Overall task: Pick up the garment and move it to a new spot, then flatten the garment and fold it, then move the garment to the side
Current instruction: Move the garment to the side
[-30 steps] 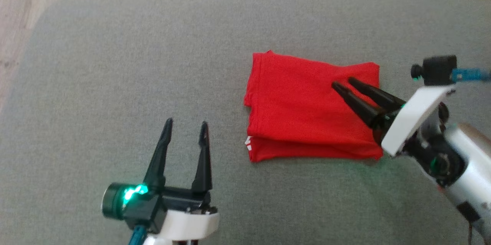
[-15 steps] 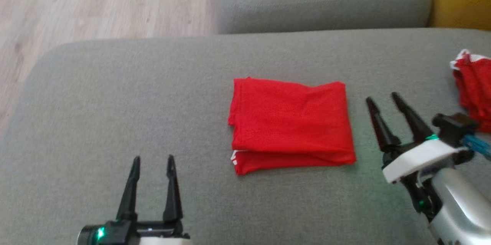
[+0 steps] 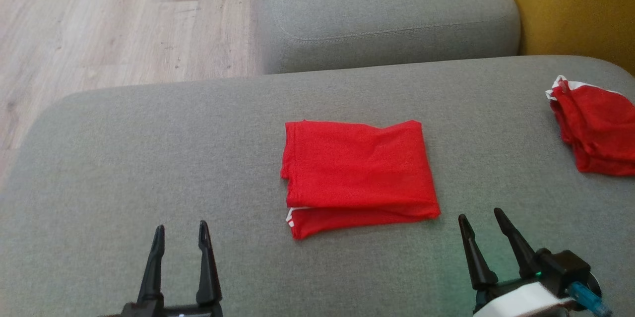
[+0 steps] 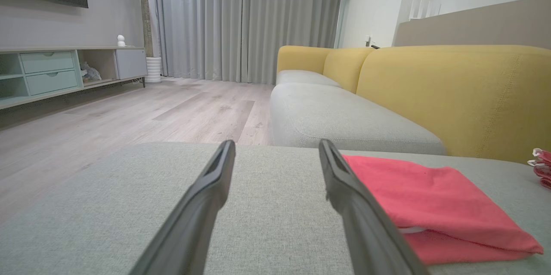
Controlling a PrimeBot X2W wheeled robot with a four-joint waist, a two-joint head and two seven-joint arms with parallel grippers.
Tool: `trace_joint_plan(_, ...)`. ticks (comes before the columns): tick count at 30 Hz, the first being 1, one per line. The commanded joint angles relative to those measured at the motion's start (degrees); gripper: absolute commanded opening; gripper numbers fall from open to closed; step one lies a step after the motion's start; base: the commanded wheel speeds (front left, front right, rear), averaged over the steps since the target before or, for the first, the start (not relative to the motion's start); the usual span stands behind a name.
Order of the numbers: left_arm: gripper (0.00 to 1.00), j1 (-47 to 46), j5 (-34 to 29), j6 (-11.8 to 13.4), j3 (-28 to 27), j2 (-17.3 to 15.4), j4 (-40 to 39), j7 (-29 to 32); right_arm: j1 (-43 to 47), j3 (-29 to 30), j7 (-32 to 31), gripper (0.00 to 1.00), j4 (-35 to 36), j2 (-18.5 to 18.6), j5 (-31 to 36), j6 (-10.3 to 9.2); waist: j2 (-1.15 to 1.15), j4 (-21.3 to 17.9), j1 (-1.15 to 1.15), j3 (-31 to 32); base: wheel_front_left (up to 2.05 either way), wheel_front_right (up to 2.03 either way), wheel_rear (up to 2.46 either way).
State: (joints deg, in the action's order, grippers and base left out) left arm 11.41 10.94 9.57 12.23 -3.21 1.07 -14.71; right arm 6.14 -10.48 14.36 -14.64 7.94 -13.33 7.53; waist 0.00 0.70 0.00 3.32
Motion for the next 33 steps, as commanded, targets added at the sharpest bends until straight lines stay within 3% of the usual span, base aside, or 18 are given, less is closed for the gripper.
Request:
trace_joint_plan(1, 1.0, -1.78, -0.54, 0.18, -2.28, 0.34, -1.66, -0.29, -2.72, -0.89, 0.63, 1.0, 2.03, 0.24, 0.42, -0.04, 0.0, -0.16, 0.0, 0.03, 0.0, 0.0, 0.0)
trace_joint_plan(33, 1.0, -1.14, -2.72, -0.18, -1.91, 0.34, 2.39, -0.29, -3.53, -0.98, 0.63, 1.0, 1.4, -0.02, -0.77, -0.04, 0.0, -0.76, 0.0, -0.36, 0.0, 0.0, 0.0)
